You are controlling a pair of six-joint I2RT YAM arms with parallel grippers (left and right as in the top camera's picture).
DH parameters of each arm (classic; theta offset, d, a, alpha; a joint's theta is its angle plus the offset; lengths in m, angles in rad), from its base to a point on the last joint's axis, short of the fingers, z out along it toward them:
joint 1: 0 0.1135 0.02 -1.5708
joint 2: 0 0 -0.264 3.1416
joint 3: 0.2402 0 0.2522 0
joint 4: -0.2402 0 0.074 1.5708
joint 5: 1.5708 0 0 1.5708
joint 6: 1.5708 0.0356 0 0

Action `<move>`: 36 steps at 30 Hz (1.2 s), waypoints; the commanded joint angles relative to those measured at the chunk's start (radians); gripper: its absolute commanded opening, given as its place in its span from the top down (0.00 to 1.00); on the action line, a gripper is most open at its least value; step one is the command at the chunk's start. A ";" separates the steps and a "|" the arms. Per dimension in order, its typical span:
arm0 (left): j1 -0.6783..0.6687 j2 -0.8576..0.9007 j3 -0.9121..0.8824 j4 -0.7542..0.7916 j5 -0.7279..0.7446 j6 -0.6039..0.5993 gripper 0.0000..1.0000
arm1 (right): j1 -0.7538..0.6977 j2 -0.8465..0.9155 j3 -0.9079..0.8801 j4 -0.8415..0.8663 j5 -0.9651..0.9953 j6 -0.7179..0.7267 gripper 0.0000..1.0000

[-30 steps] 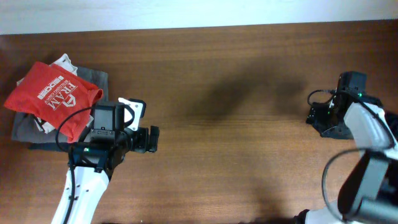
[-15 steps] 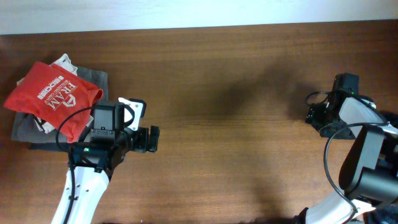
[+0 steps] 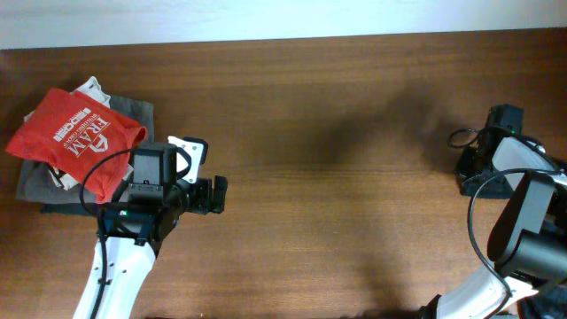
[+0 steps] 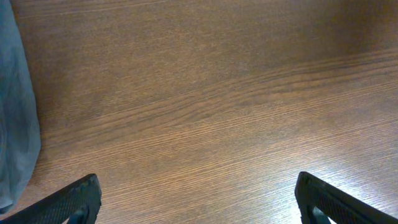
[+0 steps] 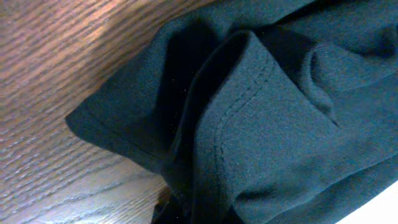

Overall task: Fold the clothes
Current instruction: 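Move the right gripper to the black pants at the right edge, then grasp the black pants with the right gripper and drag them to table center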

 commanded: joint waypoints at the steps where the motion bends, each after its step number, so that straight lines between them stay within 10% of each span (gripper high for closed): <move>1: 0.006 0.006 0.021 0.013 0.017 0.001 0.01 | 0.030 0.034 0.039 -0.008 -0.193 0.016 0.96; 13: 0.006 0.006 0.021 0.065 0.014 0.001 0.01 | 0.141 0.017 0.678 0.067 -0.196 0.122 0.92; 18: 0.006 0.006 0.021 0.064 0.015 0.000 0.01 | 0.123 0.017 0.817 -0.056 -0.179 0.108 0.04; 36: 0.006 0.006 0.021 0.052 0.018 0.000 0.01 | -0.008 0.016 0.739 -0.904 -0.131 -0.159 0.01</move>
